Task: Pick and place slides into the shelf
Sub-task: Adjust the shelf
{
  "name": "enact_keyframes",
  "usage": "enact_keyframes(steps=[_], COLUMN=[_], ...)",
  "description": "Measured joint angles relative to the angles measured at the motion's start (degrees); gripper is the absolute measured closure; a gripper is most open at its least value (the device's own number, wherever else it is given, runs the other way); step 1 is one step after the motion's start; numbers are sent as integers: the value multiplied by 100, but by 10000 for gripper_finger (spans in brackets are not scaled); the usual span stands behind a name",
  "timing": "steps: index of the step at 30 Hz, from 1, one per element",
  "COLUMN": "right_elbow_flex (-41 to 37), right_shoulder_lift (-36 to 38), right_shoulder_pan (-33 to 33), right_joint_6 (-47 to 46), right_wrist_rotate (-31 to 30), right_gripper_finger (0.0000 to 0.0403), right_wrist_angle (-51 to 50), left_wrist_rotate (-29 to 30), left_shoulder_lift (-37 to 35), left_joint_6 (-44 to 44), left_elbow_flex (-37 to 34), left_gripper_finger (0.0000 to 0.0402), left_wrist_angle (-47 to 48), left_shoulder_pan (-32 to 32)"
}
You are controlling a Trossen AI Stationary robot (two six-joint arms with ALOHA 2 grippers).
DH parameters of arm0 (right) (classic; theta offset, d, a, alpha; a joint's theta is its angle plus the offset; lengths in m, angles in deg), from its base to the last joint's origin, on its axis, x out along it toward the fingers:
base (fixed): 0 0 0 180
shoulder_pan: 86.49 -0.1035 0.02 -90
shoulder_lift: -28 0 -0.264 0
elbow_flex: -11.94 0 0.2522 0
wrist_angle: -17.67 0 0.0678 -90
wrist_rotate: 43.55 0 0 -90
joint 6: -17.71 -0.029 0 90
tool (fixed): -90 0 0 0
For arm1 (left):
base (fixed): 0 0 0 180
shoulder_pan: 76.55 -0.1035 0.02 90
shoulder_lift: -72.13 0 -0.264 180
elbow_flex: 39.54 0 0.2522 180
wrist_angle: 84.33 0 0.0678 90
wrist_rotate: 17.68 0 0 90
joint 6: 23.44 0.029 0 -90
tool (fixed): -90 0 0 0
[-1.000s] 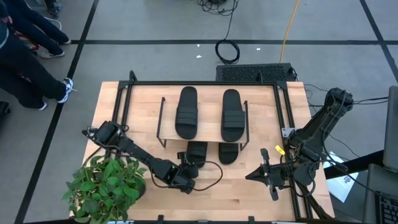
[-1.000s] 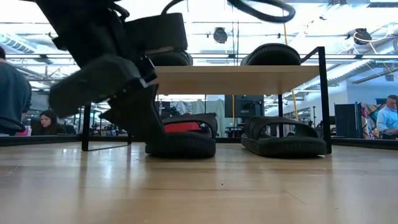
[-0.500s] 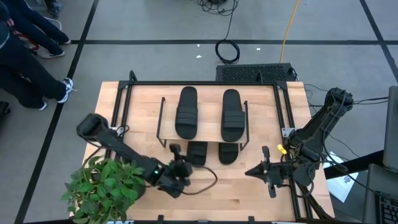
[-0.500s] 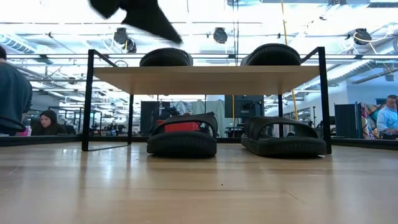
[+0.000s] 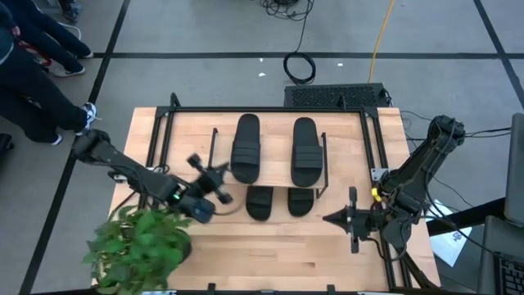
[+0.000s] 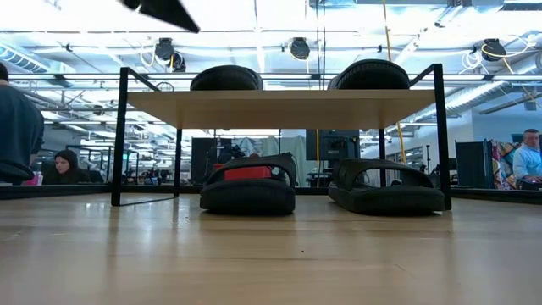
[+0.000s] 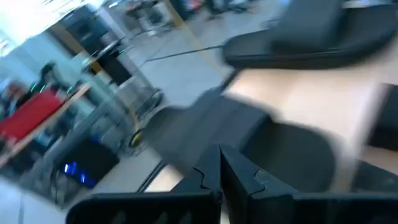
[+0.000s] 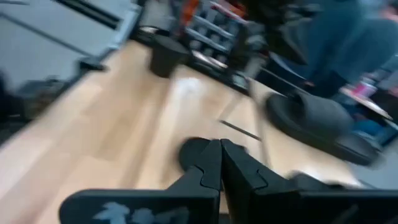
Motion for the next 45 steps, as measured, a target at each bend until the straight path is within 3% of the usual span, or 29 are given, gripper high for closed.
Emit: enact_keyframes(steps=[9,14,17,23,30,45], right_elbow_flex=[0,0,0,-423,-775,-1237], right_shoulder_lift=[395,576,627,625,644,638], right_shoulder_pan=[0,4,7,4,38,860], right_joint_6=[-1439,-2492,-2924,-3049,-3044,-2848], right_wrist_rotate=[-1094,-1244,-1017,-332,-321,204], right_gripper_finger=[403,403,403,403,403,403], right_wrist_angle=[-1499,-2363,-2759,-2371,-1881,-1308], left_wrist_rotate=[761,789,612,-83,-686,-1179], left_shoulder_lift=[-1744,-2226,-2366,-2307,-2038,-1168], left_joint_6=[-2129,-2870,-3307,-3919,-4205,-4273], left_elbow_flex=[-1799,-2471,-2762,-3157,-3322,-3324], left_gripper_finger=[401,401,401,401,401,401], left_wrist_angle=[-22,-19,-30,-30,-207,-967], left_shoulder_pan=[-10,-14,-12,-10,6,14])
